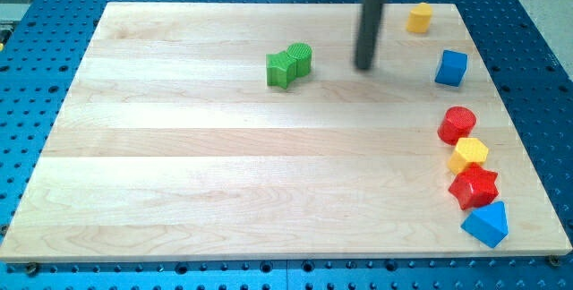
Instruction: Place cube bottom right of green circle
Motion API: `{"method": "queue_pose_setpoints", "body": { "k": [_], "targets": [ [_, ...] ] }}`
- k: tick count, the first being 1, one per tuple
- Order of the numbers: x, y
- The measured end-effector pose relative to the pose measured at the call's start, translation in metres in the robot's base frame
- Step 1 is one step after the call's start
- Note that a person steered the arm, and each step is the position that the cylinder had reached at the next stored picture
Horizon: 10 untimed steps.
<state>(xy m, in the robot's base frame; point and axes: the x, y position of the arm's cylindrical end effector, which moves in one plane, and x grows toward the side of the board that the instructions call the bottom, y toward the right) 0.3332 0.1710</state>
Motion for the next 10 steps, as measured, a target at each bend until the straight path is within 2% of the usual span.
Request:
{"method": "queue_pose_setpoints", "body": {
  "k": [1, 2, 3, 4, 5, 6, 7, 8, 9, 10],
  "targets": [
    [-0.028, 0.102],
    [-0.042, 0.109],
    [0.014, 0.140],
    [0.057, 0.142],
    [0.078, 0.039],
    [0.079, 0.098],
    [0.052, 0.145],
    [0.029, 0.107],
    [0.022, 0.089],
    [0.071, -0.016]
  ]
}}
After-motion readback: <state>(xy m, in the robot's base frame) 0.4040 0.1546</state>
